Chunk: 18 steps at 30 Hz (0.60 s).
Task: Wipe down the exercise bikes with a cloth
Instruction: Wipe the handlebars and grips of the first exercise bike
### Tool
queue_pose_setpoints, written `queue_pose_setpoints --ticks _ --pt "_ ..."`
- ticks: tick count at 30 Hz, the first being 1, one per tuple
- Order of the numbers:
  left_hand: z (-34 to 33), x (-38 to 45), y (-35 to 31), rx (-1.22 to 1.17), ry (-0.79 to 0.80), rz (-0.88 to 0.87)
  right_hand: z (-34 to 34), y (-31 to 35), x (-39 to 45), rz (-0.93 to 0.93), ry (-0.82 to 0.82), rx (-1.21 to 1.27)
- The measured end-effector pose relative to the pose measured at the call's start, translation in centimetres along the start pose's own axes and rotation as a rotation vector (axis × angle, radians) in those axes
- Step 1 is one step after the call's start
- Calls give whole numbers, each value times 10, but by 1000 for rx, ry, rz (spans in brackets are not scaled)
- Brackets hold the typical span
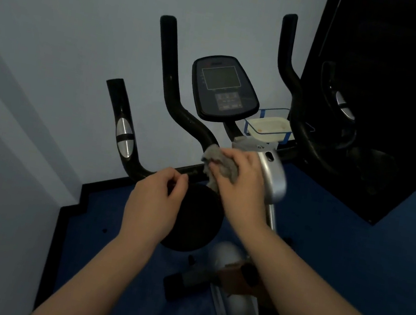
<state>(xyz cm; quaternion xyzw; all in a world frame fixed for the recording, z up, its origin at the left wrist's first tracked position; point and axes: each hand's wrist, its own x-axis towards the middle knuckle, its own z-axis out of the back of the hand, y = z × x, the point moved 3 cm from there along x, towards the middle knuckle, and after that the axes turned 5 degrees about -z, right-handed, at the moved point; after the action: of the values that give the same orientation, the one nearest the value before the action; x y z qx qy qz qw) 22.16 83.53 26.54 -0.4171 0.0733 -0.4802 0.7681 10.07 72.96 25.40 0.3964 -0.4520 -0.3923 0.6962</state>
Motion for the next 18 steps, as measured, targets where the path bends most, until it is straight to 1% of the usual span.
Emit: queue_pose_setpoints --ticks 4,6,8,10,13,16,18 --pt "0 0 0 -7 -8 9 9 -22 -55 -33 -77 191" --pt "-1 0 0 -9 -9 7 7 -26 -68 -58 -81 239" --pt "0 0 -1 -6 -4 2 5 -18 -49 -54 -40 212" --pt "0 0 -1 -4 1 6 4 -8 -18 -66 13 110" --pt "-1 1 2 -98 -6 52 6 -6 4 -128 32 67" --pt "-1 2 5 -232 -4 129 11 -16 -29 -124 40 155" --pt "-3 2 7 -300 -4 170 11 -24 -58 -94 6 198"
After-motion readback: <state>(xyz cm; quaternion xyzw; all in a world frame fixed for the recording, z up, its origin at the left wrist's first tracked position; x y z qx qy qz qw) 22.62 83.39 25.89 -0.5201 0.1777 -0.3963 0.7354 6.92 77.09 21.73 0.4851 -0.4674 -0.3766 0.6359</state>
